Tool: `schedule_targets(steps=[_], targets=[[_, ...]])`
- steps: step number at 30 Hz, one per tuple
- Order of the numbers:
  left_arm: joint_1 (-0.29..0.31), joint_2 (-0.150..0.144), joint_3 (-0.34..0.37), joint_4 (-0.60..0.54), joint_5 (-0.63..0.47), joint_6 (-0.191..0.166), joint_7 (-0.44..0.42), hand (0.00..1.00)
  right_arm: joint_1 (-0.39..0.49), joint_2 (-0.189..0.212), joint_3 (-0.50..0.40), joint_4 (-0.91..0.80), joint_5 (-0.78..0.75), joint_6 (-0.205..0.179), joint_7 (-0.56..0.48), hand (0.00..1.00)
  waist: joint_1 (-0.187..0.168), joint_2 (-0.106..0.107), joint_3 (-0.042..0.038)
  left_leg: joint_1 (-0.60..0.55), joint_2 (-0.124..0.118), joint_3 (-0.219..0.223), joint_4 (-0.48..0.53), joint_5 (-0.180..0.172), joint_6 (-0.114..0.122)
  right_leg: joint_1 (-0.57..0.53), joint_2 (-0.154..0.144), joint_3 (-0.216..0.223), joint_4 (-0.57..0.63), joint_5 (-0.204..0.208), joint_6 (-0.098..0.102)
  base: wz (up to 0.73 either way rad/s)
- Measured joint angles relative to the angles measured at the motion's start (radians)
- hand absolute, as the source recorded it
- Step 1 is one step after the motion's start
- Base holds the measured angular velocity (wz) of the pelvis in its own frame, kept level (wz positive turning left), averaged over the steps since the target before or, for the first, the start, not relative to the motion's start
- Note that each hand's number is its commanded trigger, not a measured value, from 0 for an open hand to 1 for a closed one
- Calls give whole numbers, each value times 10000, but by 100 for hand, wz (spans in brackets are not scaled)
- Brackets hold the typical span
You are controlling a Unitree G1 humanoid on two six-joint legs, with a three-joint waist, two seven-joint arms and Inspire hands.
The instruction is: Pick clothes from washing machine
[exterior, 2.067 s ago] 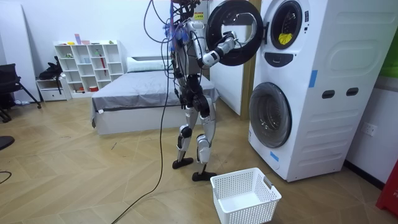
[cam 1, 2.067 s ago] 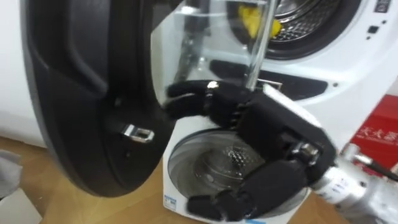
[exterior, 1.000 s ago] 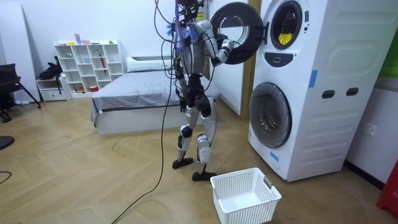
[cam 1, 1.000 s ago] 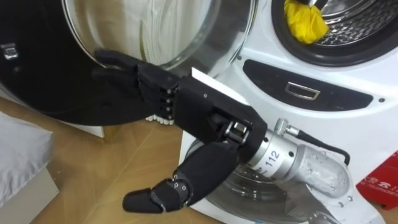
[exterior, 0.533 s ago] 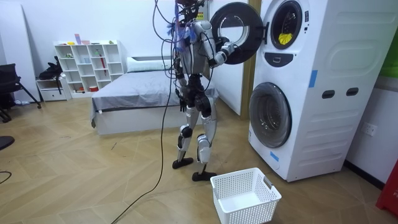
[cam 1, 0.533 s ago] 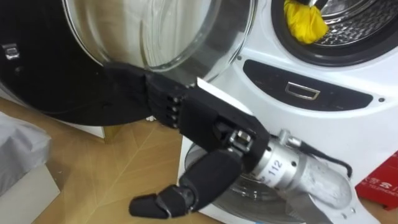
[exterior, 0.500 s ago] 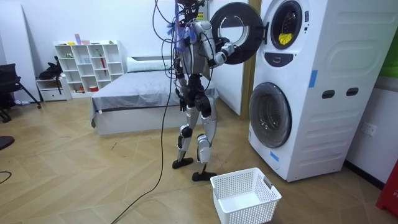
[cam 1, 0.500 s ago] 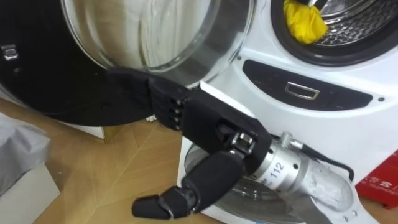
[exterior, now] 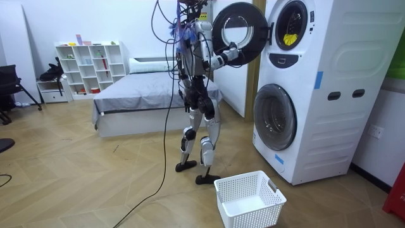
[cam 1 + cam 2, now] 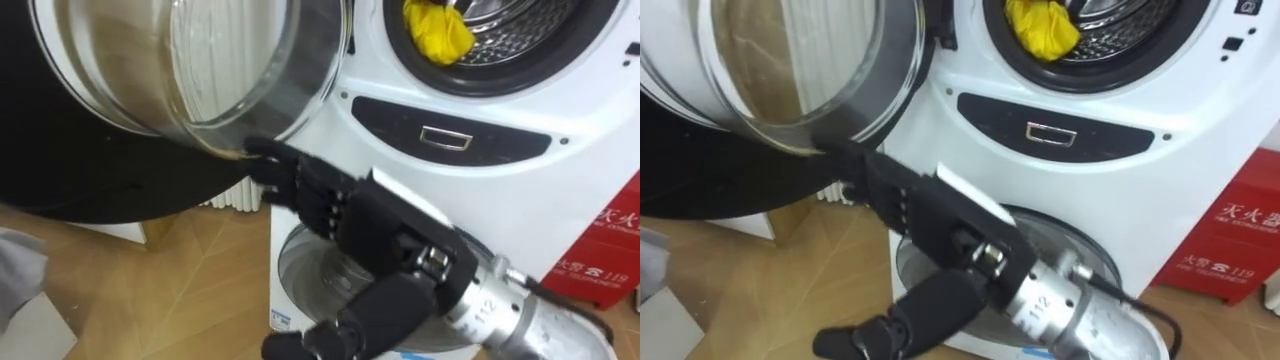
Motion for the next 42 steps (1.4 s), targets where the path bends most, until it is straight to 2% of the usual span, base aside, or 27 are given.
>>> schedule_targets(steps=[3,8,12,23,27,28,31,40,42], targets=[[-8,-7,-9,-14,2,10,0,0,387,6,21,173,-42,0,-4,0,30,13,6,-25,-1,17,1,0,0,-46,10,51,10,0,-1,-2],[-31,-6,-14,-13,-125,-37,25,0,906,42,15,1418,-118,-21,-264,0,13,27,14,-3,-4,16,-89,0,0,-58,26,63,6,4,1,0],[23,-15,-6,-16,-120,-40,59,0,965,36,-156,1634,-539,-8,-597,0,-170,93,50,-5,-2,1,-87,-1,0,-71,29,37,6,5,-1,0],[26,1,34,278,-114,-230,94,0,948,48,-1446,1567,-526,-12,-1848,0,-610,31,-21,43,-52,60,-62,2,3,-63,-7,149,6,-18,44,-2],[157,23,251,290,-70,-247,101,0,552,43,-2024,1504,-499,-31,-2408,0,-771,-26,-29,149,-58,169,-64,2,3,-25,6,264,28,-26,52,-8],[173,25,258,282,-76,-276,107,0,392,40,-2232,1504,-456,-39,-2628,0,-785,-46,1,157,-61,174,-65,2,3,-26,8,285,35,-26,52,0],[130,25,343,254,-62,-304,107,0,-84,-2,-2572,1504,-455,-44,-3182,0,-785,-117,23,162,-54,238,-61,2,3,-38,16,301,45,-26,51,0],[221,29,625,208,312,-289,98,0,-1441,-223,-2621,1283,-496,-50,-3704,0,-719,-251,-9,141,-37,285,117,2,2,-2,27,354,57,-63,28,-2],[224,33,620,204,290,-225,102,0,-1514,-222,-2606,1288,-482,-48,-3793,0,-660,-297,15,165,-12,299,268,-6,-12,18,12,320,231,-172,4,2]])
